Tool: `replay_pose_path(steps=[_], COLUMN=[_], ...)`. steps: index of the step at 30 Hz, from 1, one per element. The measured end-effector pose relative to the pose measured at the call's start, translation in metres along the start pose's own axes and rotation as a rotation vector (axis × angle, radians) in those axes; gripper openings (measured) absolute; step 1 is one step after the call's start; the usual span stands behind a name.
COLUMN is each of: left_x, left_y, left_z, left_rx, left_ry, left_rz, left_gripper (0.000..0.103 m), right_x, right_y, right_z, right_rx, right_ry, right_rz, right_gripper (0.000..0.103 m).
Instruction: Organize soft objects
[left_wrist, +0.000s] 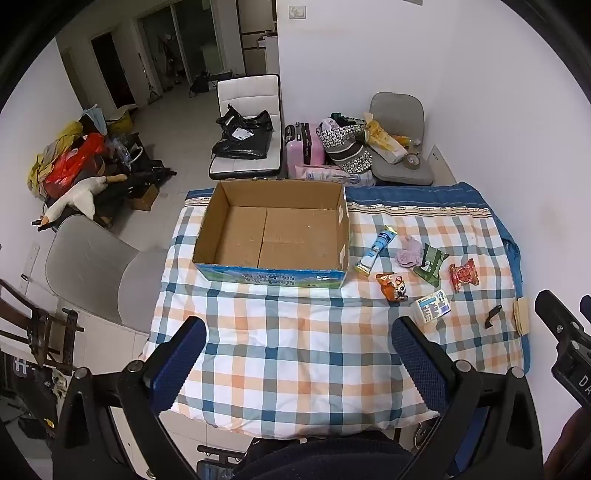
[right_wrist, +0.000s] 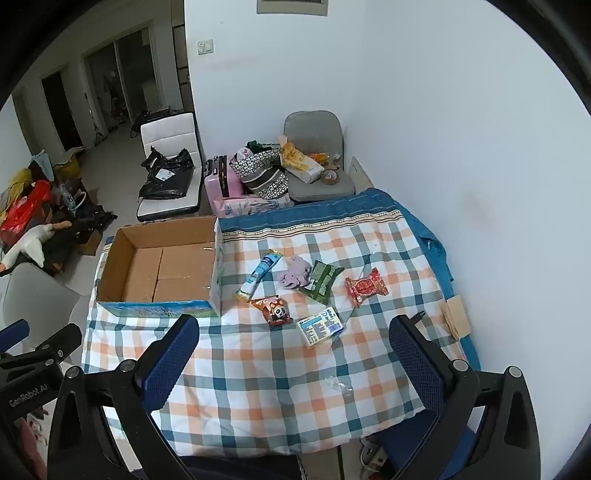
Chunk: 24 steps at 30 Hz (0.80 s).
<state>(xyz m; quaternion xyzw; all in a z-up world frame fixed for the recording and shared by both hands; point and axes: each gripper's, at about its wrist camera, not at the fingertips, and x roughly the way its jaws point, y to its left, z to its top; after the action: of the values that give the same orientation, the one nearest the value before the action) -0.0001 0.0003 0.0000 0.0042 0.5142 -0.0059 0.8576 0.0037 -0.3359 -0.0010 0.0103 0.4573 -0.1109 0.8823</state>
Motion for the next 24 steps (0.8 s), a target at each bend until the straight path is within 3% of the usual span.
replay_pose_path(steps=[24], left_x=[-0.0003], left_y=[-0.0008], left_z=[0.0031], left_rx=[0.001], left_ry=[-0.001], left_rz=[0.002], left_gripper=[0.103], right_x=[-0.0024], right_y=[0.0050], right_z=[-0.0017], right_rx=[-0.010], right_ry=[0.013], right_rz=[-0.026], right_gripper=[0.103])
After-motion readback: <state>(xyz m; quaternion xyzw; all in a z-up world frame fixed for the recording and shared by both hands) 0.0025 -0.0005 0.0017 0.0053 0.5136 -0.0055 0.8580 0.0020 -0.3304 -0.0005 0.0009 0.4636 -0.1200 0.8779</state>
